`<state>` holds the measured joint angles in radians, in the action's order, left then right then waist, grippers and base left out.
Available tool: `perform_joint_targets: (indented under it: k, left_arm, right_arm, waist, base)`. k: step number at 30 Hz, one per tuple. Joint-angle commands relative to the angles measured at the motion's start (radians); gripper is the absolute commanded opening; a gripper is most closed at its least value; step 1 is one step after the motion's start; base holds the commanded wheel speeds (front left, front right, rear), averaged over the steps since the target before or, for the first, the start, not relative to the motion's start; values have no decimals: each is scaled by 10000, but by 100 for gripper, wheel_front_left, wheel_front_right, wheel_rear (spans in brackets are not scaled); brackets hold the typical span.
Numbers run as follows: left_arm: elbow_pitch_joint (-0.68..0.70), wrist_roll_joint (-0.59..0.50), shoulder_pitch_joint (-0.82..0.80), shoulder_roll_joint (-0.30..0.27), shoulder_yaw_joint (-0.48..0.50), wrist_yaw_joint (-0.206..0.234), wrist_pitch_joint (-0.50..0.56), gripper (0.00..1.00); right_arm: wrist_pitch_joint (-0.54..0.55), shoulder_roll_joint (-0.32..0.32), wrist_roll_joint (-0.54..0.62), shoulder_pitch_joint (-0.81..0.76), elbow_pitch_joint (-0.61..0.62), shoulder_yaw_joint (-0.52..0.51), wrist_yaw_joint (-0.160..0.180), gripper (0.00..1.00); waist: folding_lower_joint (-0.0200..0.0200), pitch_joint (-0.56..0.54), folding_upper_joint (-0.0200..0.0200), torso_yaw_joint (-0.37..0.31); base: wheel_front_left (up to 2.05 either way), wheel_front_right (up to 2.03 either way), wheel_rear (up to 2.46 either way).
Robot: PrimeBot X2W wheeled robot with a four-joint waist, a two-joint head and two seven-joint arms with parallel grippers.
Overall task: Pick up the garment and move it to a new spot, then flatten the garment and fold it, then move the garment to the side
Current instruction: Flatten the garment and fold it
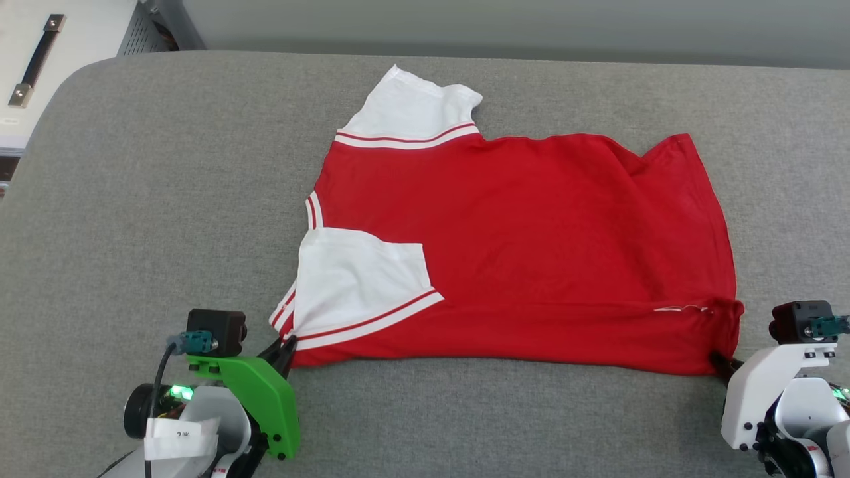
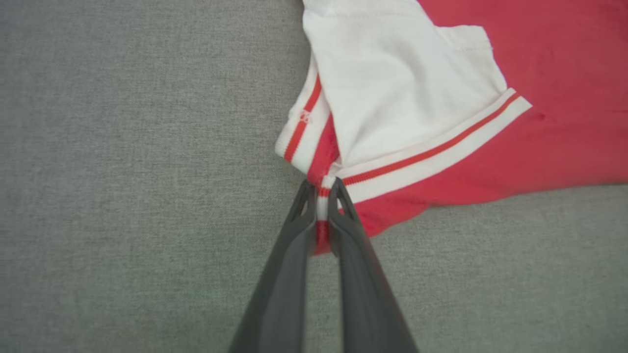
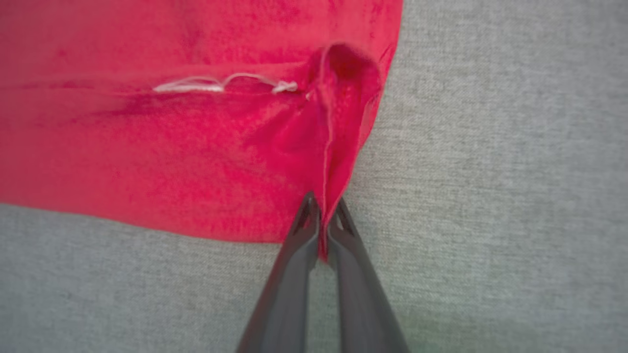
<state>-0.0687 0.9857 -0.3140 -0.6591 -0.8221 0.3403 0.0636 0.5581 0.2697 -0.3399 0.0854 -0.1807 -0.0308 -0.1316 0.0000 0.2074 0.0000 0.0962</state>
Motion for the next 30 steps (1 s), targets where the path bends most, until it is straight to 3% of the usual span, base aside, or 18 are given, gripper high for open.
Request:
perform_joint_targets:
  k: [1, 6, 14, 22, 30]
  left_arm:
    - [-97, 7, 77, -65, -10, 71, 36, 0]
    - [-310, 67, 273, -152, -194, -32, 220, 0]
    - [-116, 139, 829, -168, -484, 1, 289, 0]
    - [-165, 300, 1305, 78, -680, 23, 216, 0]
    - [-932, 179, 998, 437, -858, -284, 171, 0]
  right_arm:
    - [30, 52, -58, -90, -262, 85, 9, 0]
    - [67, 690, -165, -254, -123, -91, 9, 0]
    - [743, 1186, -424, -1216, 657, -640, 9, 0]
    - [1356, 706, -404, -2284, 1767, -1343, 9, 0]
    - [1123, 244, -152, -2248, 1580, -1256, 9, 0]
  waist:
    - [0, -136, 0, -42]
    - [0, -658, 0, -117]
    - [0, -1122, 0, -180]
    - [0, -1059, 0, -183]
    - [0, -756, 0, -248]
  base:
    - [0, 0, 0]
    - [0, 0, 0]
    - [0, 0, 0]
    - [0, 0, 0]
    - [0, 0, 0]
